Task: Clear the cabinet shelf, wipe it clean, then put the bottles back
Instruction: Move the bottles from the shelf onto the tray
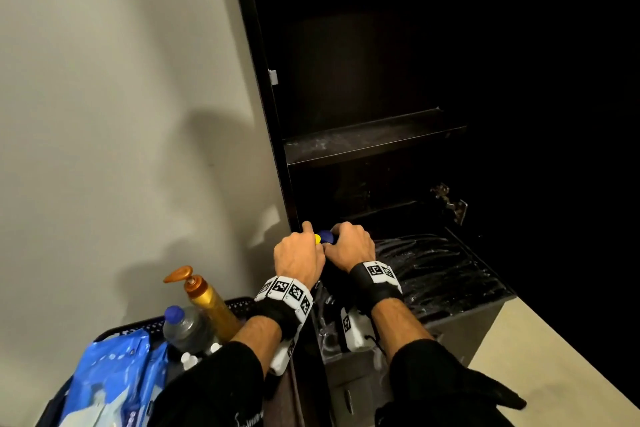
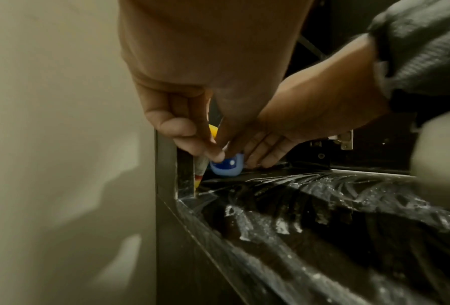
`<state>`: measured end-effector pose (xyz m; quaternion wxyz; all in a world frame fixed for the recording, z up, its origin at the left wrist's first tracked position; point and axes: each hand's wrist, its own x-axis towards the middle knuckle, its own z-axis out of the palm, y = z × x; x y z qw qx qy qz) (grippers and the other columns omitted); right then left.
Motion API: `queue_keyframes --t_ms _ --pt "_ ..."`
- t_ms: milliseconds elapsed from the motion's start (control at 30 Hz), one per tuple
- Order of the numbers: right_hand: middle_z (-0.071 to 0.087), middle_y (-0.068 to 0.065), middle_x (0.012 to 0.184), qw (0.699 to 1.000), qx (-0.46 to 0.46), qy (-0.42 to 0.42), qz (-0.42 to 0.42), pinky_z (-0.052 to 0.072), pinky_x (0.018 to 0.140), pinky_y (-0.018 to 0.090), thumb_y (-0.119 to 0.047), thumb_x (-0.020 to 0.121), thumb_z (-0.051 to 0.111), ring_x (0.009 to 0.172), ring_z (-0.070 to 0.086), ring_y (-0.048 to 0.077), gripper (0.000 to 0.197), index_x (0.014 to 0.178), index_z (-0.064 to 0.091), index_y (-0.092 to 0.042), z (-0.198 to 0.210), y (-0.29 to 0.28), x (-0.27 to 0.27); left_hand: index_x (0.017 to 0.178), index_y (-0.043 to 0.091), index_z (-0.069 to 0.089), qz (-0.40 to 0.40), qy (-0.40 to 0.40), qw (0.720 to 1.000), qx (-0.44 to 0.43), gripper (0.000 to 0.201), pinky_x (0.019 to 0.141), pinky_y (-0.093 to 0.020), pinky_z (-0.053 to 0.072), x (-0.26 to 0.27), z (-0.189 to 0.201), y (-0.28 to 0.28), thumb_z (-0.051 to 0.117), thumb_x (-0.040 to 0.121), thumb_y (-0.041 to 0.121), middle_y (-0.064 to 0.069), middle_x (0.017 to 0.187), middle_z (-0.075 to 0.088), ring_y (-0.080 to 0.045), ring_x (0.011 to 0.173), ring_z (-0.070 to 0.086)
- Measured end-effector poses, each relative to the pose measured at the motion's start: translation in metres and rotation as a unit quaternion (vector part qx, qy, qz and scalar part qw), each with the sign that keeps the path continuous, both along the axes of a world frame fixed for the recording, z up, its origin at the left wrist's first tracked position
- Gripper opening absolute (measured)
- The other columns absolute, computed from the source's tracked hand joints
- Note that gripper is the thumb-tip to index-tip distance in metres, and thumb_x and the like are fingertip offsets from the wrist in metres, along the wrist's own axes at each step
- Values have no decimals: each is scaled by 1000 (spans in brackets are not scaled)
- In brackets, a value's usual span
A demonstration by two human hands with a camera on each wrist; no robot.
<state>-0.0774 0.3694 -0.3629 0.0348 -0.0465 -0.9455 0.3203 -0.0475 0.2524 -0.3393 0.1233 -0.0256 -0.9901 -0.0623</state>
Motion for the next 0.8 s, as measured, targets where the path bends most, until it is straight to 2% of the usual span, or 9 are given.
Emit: queue_keyframes --t_ms 67,167,267,333,400,567,667,733,800 --pt "76 11 115 1000 -21 14 -13 54 92 39 -38 84 73 114 69 36 38 119 75 -23 2 7 18 125 15 49 -8 3 999 40 38 71 -40 51 8 3 -1 53 94 37 -7 94 72 -31 91 69" --pt "79 4 105 996 -64 38 -40 56 89 37 -43 81 74 108 72 31 36 114 77 -27 7 17 51 103 23 50 -29 20 988 151 22 71 -40 52 33 14 -8 56 89 39 -2 84 70 -31 84 67" --pt "80 -7 93 987 -129 67 -68 58 87 36 -49 78 76 97 74 19 33 104 79 -29 9 22 87 84 28 49 -31 33 963 267 18 65 -36 50 66 22 -22 64 80 38 8 72 63 -18 72 61" --pt "79 -11 86 982 -163 72 -63 59 87 35 -44 79 80 90 74 12 25 99 80 -28 7 12 120 79 29 52 -32 36 946 319 20 64 -37 51 97 19 -47 68 73 39 11 73 63 -8 70 59" --pt "78 -13 82 979 -186 67 -52 59 87 35 -41 78 82 85 74 7 23 97 80 -27 4 -4 153 79 30 55 -18 30 932 361 22 64 -35 53 130 9 -76 68 67 43 14 73 68 -7 66 61" --pt "78 -13 78 979 -202 24 17 61 82 38 -59 66 74 80 75 7 41 94 81 -28 -21 -76 207 76 28 60 70 6 920 385 21 60 -33 53 206 -16 -160 75 66 38 10 62 66 -11 62 62" --pt "79 -10 81 984 -164 -9 66 60 83 36 -56 65 75 84 76 11 38 91 80 -29 -31 -122 226 74 27 59 121 -14 918 377 20 62 -32 53 234 -29 -200 76 68 33 12 59 66 -6 59 61" --pt "80 -6 88 989 -117 -24 86 59 84 35 -51 68 75 92 75 16 35 94 78 -28 -31 -146 232 74 25 58 146 -19 919 365 20 61 -28 48 243 -35 -218 76 70 30 13 59 66 -1 61 60" --pt "79 -1 94 993 -58 -24 98 58 83 36 -48 72 73 96 73 23 35 99 77 -26 -32 -167 234 74 25 57 157 -24 920 358 20 59 -26 43 248 -41 -228 76 70 31 13 60 66 -3 63 60"
